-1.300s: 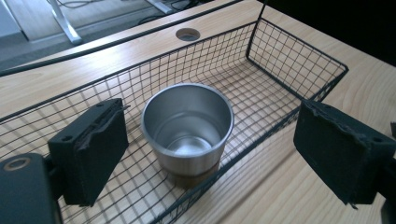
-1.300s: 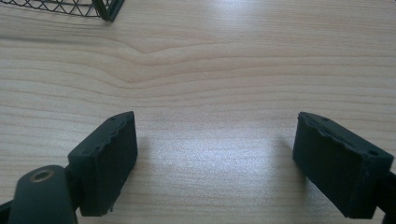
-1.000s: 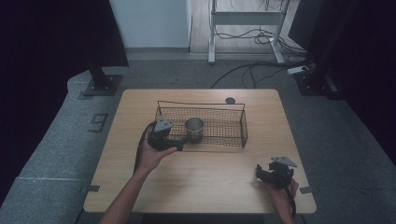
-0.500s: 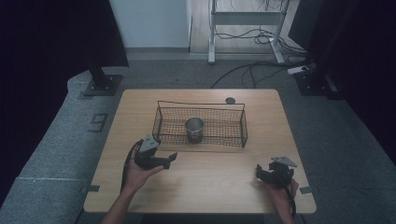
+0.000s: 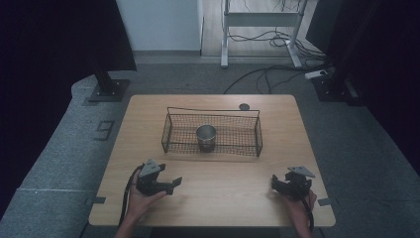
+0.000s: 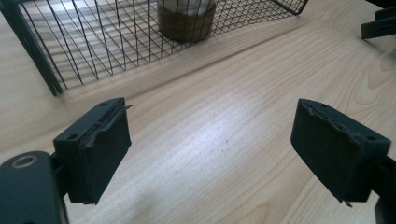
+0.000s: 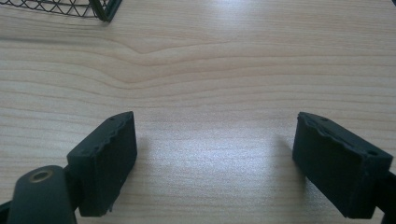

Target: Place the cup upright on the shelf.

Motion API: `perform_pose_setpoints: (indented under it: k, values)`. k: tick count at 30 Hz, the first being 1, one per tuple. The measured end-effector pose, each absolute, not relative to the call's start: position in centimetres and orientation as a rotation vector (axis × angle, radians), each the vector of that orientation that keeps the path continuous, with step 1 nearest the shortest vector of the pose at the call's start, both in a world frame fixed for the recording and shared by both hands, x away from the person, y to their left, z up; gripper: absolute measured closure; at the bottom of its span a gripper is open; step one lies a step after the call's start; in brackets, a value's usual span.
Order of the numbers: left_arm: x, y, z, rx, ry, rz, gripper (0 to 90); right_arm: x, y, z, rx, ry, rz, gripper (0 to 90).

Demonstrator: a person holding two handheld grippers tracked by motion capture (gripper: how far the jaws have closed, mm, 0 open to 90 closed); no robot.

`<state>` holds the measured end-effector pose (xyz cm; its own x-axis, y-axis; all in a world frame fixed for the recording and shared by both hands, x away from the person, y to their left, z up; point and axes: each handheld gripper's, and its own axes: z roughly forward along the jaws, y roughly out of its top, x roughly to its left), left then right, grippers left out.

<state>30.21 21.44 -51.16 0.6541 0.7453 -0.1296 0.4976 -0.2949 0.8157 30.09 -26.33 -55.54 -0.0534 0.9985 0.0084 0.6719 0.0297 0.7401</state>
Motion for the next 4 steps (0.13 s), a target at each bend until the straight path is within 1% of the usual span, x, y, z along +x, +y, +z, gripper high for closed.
perform_pose_setpoints:
  k: [4]
  values:
    - [30.09, 21.47, -51.73, 1.997, 0.969, 0.339, 12.1, 30.1, -26.33, -55.53, 1.696, 1.779, 0.794, 13.6]
